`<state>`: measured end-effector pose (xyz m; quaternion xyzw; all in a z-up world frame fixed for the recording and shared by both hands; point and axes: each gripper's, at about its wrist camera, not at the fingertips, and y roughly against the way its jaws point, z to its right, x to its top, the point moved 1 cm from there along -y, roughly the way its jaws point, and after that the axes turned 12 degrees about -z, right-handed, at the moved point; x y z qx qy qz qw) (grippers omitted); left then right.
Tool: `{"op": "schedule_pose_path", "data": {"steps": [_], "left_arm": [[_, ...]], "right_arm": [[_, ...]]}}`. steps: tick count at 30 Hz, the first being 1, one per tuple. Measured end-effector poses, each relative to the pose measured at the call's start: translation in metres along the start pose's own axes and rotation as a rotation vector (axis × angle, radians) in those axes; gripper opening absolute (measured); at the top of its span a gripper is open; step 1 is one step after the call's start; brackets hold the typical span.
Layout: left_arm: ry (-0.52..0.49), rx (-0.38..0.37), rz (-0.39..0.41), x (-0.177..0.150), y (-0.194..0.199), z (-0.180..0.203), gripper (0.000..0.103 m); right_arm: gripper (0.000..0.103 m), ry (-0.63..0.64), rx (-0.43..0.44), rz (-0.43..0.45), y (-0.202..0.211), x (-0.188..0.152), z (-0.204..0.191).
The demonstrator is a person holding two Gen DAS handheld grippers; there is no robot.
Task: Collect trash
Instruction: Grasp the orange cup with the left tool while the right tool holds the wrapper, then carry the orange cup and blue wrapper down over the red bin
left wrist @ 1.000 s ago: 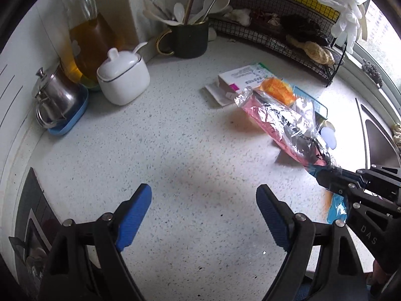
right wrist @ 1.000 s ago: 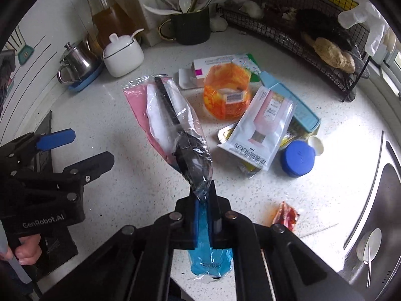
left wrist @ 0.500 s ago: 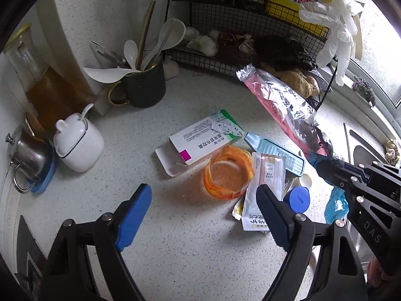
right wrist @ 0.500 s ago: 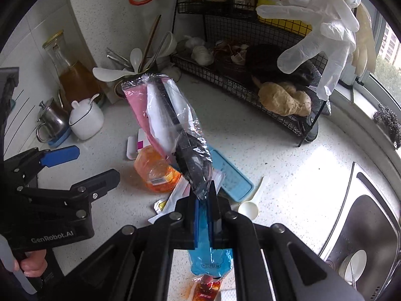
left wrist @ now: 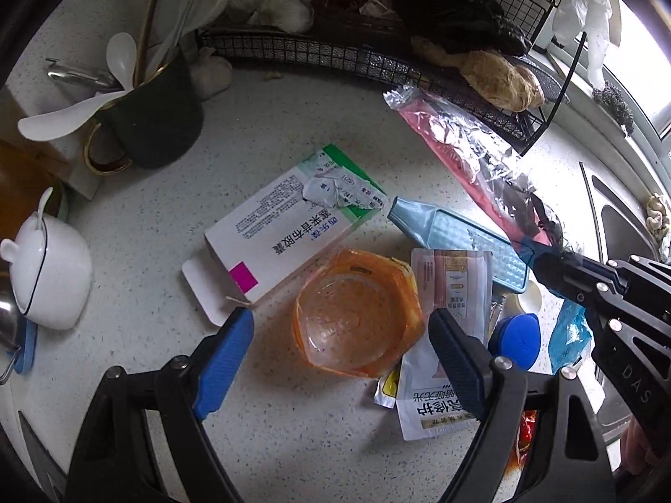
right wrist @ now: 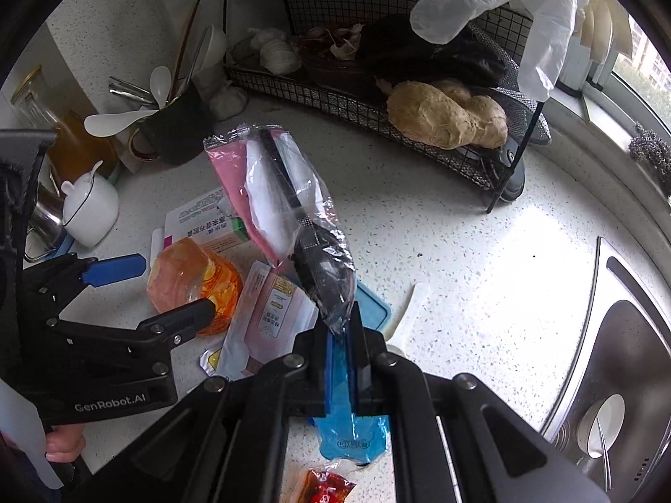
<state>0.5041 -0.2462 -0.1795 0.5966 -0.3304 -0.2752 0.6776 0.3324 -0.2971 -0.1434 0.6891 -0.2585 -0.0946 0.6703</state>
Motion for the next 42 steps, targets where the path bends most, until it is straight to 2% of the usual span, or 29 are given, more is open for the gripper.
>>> {"op": "schedule_pose_path", "data": {"steps": [4, 5, 6, 7, 14, 24, 31, 42], "left_arm": [[-0.004, 0.008, -0.015, 0.008, -0.01, -0.003, 0.082], [-0.003, 0.003, -0.015, 0.01, -0.011, -0.003, 0.077], [-0.002, -0.002, -0.015, 0.011, -0.011, -0.003, 0.064], [-0.003, 0.0, -0.014, 0.011, -0.011, -0.002, 0.061], [0.022, 0.021, 0.017, -0.01, 0.006, 0.007, 0.059], [0.176, 0.064, 0.084, -0.082, 0.057, 0.005, 0.059], [0.27, 0.125, 0.132, -0.143, 0.083, 0.009, 0.059], [0.5, 0.169, 0.152, -0.237, 0.1, 0.018, 0.059]], "right_arm": [[0.005, -0.002, 0.004, -0.016, -0.006, 0.004, 0.001], [0.005, -0.001, 0.004, -0.021, -0.008, 0.004, 0.002], [0.005, 0.0, 0.006, -0.024, -0.01, 0.005, 0.002], [0.005, 0.002, 0.009, -0.027, -0.01, 0.005, 0.003], [0.005, 0.037, 0.051, -0.026, -0.002, -0.001, -0.002], [0.005, 0.17, 0.111, 0.029, 0.039, -0.033, -0.027], [0.005, 0.291, 0.16, 0.056, 0.06, -0.064, -0.046], [0.005, 0.52, 0.206, -0.001, 0.063, -0.122, -0.076]]}}
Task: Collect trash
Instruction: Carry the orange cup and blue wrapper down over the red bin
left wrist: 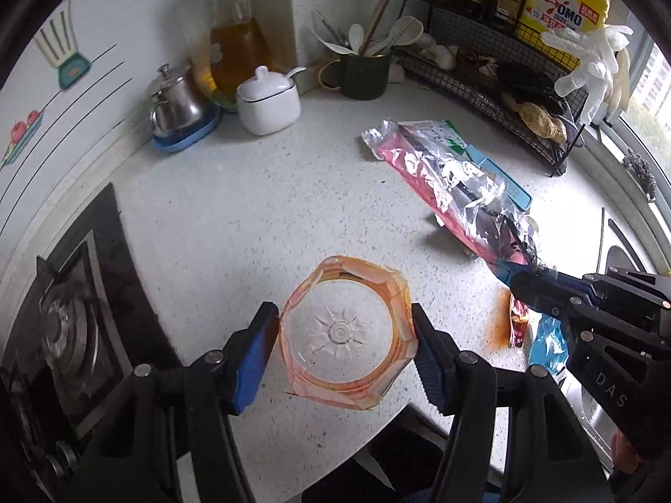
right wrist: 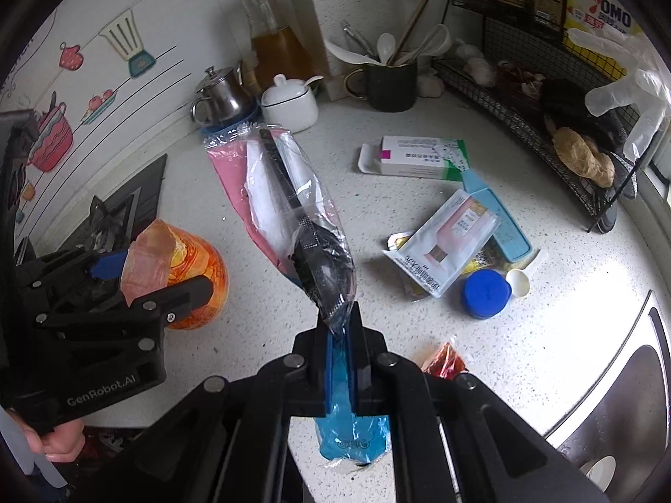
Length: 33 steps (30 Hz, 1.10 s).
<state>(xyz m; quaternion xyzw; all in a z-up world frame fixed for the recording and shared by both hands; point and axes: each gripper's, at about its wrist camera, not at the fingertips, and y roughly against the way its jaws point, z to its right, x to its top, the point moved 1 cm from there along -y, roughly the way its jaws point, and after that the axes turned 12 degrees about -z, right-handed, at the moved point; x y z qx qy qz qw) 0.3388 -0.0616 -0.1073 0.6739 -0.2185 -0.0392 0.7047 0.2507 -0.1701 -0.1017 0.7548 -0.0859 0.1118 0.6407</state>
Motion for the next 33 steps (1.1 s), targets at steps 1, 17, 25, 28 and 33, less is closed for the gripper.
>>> {"op": "schedule_pose_path", "data": {"steps": [1, 17, 25, 28, 33], "left_arm": [[0.015, 0.001, 0.0, -0.007, 0.002, -0.004, 0.059], [0.153, 0.001, -0.018, -0.14, 0.026, -0.037, 0.059], [0.189, 0.005, -0.053, -0.22, 0.026, -0.032, 0.059], [0.196, 0.007, -0.076, -0.245, 0.019, -0.029, 0.059], [0.211, -0.014, -0.117, -0.278, -0.007, -0.026, 0.059]], "right_arm": [[0.005, 0.014, 0.001, -0.001, 0.001, -0.003, -0.004], [0.005, 0.117, 0.043, -0.05, 0.007, -0.091, -0.07], [0.005, 0.147, 0.044, -0.081, 0.003, -0.156, -0.087], [0.005, 0.146, 0.035, -0.097, -0.005, -0.176, -0.09], [0.005, 0.143, 0.021, -0.115, -0.024, -0.206, -0.094]]}}
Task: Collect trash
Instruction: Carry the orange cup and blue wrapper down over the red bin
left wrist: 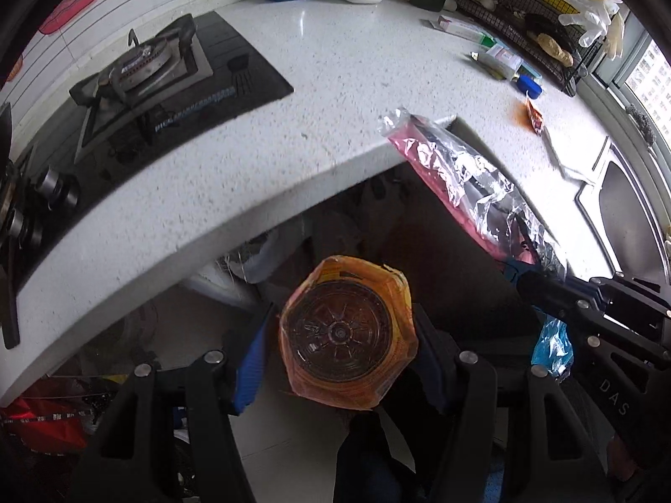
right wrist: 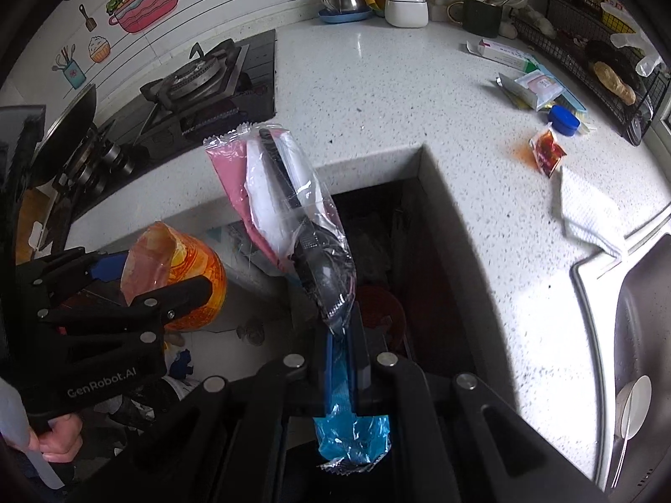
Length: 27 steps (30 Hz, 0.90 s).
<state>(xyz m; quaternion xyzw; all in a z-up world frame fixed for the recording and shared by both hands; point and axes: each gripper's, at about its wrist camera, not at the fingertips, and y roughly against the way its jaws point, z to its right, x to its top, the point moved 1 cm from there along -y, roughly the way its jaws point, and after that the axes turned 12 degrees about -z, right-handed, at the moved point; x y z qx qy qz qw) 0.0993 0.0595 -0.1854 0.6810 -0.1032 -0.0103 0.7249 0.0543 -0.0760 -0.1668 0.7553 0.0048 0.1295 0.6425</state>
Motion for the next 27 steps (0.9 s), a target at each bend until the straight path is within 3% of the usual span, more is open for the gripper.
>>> {"op": "schedule_pose_path", "data": {"steps": [7, 13, 19, 27], "left_arm": [[0.01, -0.016, -0.089, -0.023, -0.081, -0.006, 0.059], [0.007, -0.021, -0.119, -0.026, -0.158, -0.007, 0.059], [-0.013, -0.047, -0.151, -0.014, -0.226, -0.007, 0.059], [-0.045, -0.073, -0.195, 0.006, -0.282, -0.005, 0.06]], "right_arm": [[0.005, -0.058, 0.009, -0.1, -0.071, -0.027, 0.006], [0.005, -0.059, -0.033, -0.163, -0.144, -0.041, 0.024], [0.005, -0.091, -0.049, -0.192, -0.205, -0.039, 0.043], [0.005, -0.157, -0.048, -0.206, -0.253, -0.032, 0.062]]}}
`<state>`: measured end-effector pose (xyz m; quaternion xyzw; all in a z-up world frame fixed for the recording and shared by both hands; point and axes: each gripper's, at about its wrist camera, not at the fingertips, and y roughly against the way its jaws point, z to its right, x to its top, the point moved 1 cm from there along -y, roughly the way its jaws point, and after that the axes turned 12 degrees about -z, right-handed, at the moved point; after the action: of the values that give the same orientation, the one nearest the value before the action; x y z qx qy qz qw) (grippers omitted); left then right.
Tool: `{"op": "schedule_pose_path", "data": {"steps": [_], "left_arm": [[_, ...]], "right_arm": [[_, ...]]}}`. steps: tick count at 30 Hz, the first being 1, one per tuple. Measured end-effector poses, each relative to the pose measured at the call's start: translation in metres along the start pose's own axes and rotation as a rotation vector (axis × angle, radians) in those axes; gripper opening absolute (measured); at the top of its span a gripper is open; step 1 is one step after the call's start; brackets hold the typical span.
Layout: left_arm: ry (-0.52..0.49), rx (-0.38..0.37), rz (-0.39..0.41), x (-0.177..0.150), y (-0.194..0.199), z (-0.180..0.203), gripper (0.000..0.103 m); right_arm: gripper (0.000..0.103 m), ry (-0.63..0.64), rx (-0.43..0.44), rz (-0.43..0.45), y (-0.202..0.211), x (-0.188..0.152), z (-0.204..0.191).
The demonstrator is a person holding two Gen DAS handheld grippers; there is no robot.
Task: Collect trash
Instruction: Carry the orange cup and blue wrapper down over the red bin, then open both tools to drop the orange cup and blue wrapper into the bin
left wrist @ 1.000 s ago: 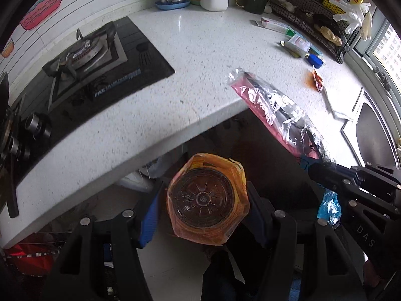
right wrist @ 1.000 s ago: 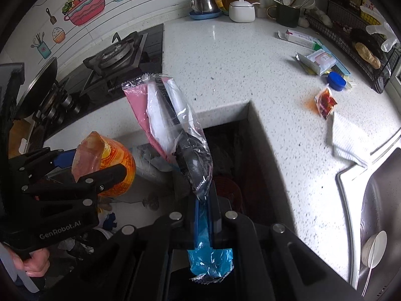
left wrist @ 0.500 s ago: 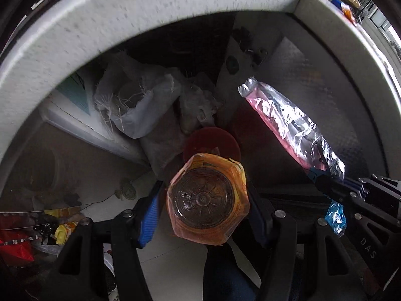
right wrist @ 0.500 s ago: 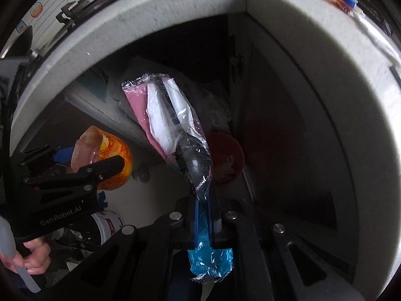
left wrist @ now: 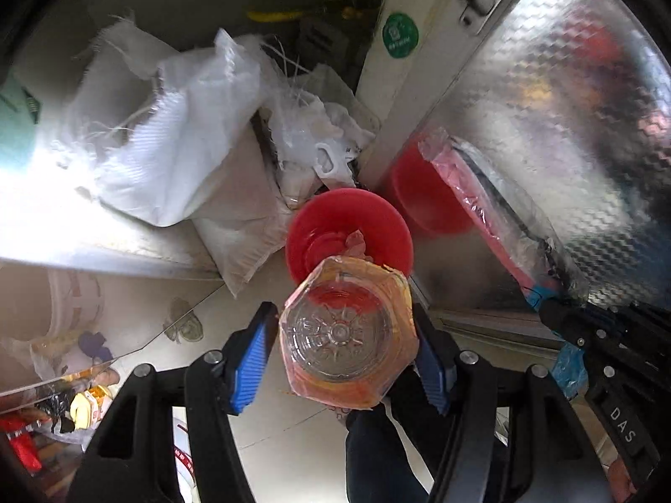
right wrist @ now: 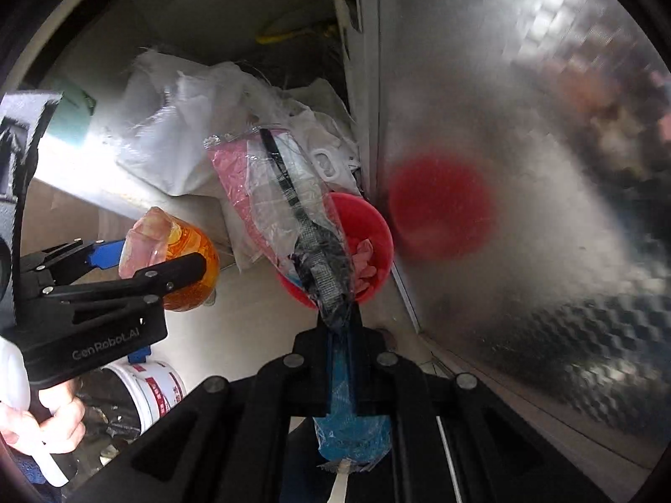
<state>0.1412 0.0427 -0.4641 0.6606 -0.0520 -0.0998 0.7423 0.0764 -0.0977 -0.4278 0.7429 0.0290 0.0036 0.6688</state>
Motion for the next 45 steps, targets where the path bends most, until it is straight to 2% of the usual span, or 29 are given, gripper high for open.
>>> {"op": "schedule_pose_path", "data": {"steps": [5, 12, 15, 22, 32, 43, 44, 45], "left_arm": [[-0.038, -0.01, -0.03, 0.016, -0.023, 0.004, 0.06], [-0.08, -0.023, -0.032, 0.035, -0.034, 0.012, 0.063], [-0.08, -0.05, -0.03, 0.038, -0.036, 0.011, 0.085], [-0.078, -0.028, -0.043, 0.037, -0.044, 0.008, 0.085], [0.003, -0.001, -0.05, 0.021, -0.043, -0.024, 0.085], [0.099, 0.025, -0.043, 0.005, -0.037, -0.056, 0.085], [0.103, 0.026, -0.042, 0.004, -0.037, -0.057, 0.085], [0.108, 0.028, -0.04, 0.003, -0.037, -0.057, 0.085]], "right_arm": [[0.005, -0.041, -0.005, -0.003, -0.015, 0.01, 0.009], [0.005, -0.098, -0.013, -0.016, -0.029, 0.02, 0.018], [0.005, -0.111, -0.018, -0.023, -0.031, 0.018, 0.019], [0.005, -0.093, -0.025, -0.038, -0.041, 0.028, 0.014], [0.005, 0.026, -0.019, -0.058, -0.06, 0.04, -0.014], [0.005, 0.165, -0.055, -0.032, -0.067, 0.051, -0.041], [0.013, 0.168, -0.073, -0.027, -0.067, 0.051, -0.042], [0.026, 0.172, -0.077, -0.021, -0.066, 0.05, -0.041]]}}
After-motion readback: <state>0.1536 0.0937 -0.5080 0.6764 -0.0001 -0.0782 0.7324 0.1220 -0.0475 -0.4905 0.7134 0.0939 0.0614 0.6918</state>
